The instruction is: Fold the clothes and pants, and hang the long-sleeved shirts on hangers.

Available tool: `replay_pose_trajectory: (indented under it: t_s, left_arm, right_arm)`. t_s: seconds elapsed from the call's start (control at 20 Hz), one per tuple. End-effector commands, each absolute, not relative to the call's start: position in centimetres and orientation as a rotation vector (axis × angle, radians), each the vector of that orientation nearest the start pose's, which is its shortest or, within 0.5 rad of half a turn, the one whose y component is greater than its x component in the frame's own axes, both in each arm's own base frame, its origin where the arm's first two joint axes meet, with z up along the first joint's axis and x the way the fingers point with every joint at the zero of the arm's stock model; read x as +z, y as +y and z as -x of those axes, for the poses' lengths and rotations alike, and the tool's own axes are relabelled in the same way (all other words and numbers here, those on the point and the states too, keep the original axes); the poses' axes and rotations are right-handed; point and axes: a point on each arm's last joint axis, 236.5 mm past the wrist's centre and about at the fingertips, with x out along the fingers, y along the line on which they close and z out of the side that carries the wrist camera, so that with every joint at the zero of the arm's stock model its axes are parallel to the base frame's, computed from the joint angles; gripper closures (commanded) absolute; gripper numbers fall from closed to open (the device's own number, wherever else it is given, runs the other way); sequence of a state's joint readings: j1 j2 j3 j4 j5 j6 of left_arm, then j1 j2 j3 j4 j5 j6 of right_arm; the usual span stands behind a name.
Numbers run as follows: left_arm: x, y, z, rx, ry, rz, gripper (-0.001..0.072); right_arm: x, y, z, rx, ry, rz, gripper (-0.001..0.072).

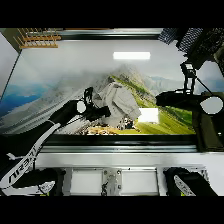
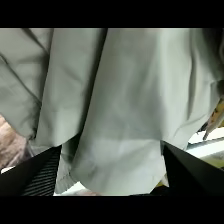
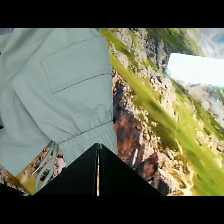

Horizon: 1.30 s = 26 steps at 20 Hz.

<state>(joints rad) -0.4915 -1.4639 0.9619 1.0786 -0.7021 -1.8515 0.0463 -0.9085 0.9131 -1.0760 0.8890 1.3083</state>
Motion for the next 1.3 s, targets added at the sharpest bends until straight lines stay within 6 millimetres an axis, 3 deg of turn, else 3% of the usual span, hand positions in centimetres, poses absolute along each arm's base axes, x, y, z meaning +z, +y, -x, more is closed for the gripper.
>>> replay_pose_trajectory:
  t_s: [0.0, 0.05, 0.2, 0.25, 0.35, 0.4, 0.5, 0.65, 0.75, 0.85, 0.9, 0.95, 1.05, 1.15, 1.25]
  left_arm:
    - [-8.6, -28.3, -34.3, -0.336, 1.355, 0.424, 0.0044]
    - [-8.8, -28.6, -34.0, -0.347, 1.363, 0.407, 0.0050]
    - [-9.5, -28.0, -33.2, -0.338, 1.411, 0.388, 0.0704]
    - [-9.3, -27.6, -33.5, -0.342, 1.405, 0.385, 0.0701]
    - [-8.2, -26.5, -34.3, -0.350, 1.378, 0.381, 0.0701]
    - [-7.7, -25.9, -34.8, -0.353, 1.362, 0.380, 0.0701]
    - [-6.9, -25.1, -35.3, -0.353, 1.343, 0.384, 0.0701]
    - [-6.9, -24.7, -35.4, -0.348, 1.346, 0.384, 0.0701]
    - [-6.9, -24.7, -35.4, -0.355, 1.345, 0.376, 0.0702]
    - [-6.9, -24.7, -35.4, -0.359, 1.343, 0.372, 0.0701]
    - [-6.9, -24.7, -35.4, -0.359, 1.343, 0.372, 0.0702]
    - [-6.9, -24.7, -35.4, -0.359, 1.343, 0.372, 0.0701]
    - [-6.7, -24.6, -35.4, -0.360, 1.343, 0.371, 0.0702]
    - [-4.1, -23.2, -36.5, -0.365, 1.298, 0.342, 0.0701]
    - [2.8, -20.8, -38.9, -0.389, 1.158, 0.312, 0.0701]
  right_arm:
    - [9.5, 10.4, -36.3, 0.372, 0.845, -0.199, 0.0694]
    - [8.9, 10.4, -36.5, 0.371, 0.860, -0.202, 0.0694]
    - [6.1, 10.5, -36.8, 0.341, 0.946, -0.260, 0.0692]
    - [4.3, 10.5, -36.6, 0.324, 1.002, -0.293, 0.0634]
    - [0.5, 10.9, -35.9, 0.300, 1.124, -0.357, 0.0044]
    - [-1.6, 11.6, -35.5, 0.289, 1.190, -0.427, -0.0004]
    - [-4.7, 14.0, -34.7, 0.297, 1.297, -0.598, -0.0004]
    - [-7.2, 18.8, -33.7, 0.379, 1.394, -0.726, -0.0004]
    - [-7.0, 22.1, -33.8, 0.435, 1.384, -0.791, -0.0002]
    - [-6.7, 23.6, -34.5, 0.441, 1.339, -0.808, 0.0011]
    - [-6.7, 23.9, -34.7, 0.439, 1.326, -0.801, 0.0157]
    - [-6.8, 24.0, -34.7, 0.443, 1.322, -0.790, 0.0373]
    - [-6.4, 24.0, -34.7, 0.488, 1.296, -0.737, 0.0698]
    - [-3.9, 23.3, -35.4, 0.536, 1.228, -0.666, 0.0697]
    - [2.2, 21.7, -36.8, 0.601, 1.110, -0.573, 0.0698]
